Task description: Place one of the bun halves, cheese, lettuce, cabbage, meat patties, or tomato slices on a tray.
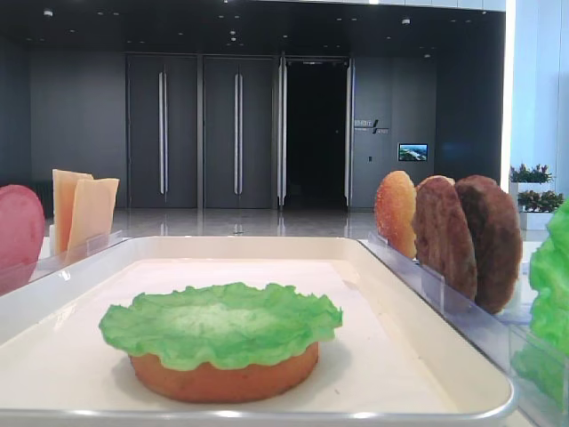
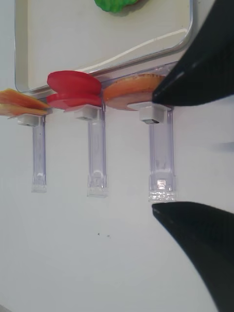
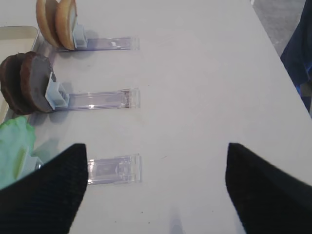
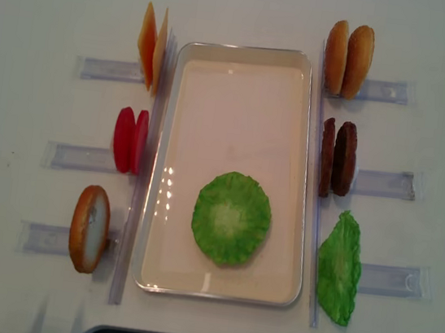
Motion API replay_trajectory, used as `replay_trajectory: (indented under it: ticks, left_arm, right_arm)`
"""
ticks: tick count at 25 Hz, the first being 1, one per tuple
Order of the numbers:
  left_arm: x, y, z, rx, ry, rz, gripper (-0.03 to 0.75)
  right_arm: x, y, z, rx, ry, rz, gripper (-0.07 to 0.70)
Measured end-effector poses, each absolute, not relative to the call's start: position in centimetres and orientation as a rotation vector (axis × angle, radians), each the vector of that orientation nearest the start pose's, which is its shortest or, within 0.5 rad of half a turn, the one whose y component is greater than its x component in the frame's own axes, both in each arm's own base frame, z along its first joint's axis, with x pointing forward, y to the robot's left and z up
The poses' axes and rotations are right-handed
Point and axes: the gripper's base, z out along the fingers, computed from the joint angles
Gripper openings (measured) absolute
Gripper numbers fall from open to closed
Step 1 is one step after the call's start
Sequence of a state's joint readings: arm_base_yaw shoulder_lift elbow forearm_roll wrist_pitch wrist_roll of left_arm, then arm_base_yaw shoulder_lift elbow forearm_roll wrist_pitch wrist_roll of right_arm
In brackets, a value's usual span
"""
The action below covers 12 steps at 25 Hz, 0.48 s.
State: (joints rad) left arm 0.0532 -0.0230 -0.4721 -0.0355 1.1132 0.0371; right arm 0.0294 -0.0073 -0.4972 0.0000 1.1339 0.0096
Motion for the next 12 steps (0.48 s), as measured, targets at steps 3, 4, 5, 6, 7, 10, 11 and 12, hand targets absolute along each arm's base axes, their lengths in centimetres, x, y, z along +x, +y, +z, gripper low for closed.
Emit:
replay_trajectory:
  ticks: [3,4,5,6,7,10,11,12]
  left_arm:
    - [-0.73,-0.33,26.53,-0.014,2.101,0.011,0.476]
    - [-0.73,-0.33,26.53,-0.014,2.101,0.011,0.48]
    - [-0.73,-0.33,26.53,-0.014,2.101,0.011,0.482]
    - [-0.73,-0.33,26.53,-0.014,2.101,0.011,0.484]
    - [-0.73,-0.33,26.53,-0.014,2.101,0.011,0.485]
    - [-0.73,-0.33,26.53,-0.014,2.101,0.011,0.486]
    - [-0.73,-0.33,26.53,-0.014,2.101,0.011,0.486]
    - [-0.73,-0.33,26.53,-0.014,2.101,0.011,0.486]
  right_arm:
    - [-0.89,0.02,27.06,-0.021,2.113,0.031,0.577]
    - [-0.89,0.05,27.06,-0.022,2.113,0.034,0.577]
    - [-0.89,0.06,27.06,-0.022,2.113,0.037,0.577]
    - [-0.89,0.02,27.06,-0.021,2.113,0.03,0.577]
    - [-0.89,0.04,27.06,-0.022,2.113,0.032,0.577]
    - [-0.9,0.08,27.06,-0.022,2.113,0.039,0.577]
    - [-0.9,0.09,27.06,-0.022,2.113,0.04,0.577]
    - [-0.9,0.09,27.06,-0.022,2.113,0.041,0.577]
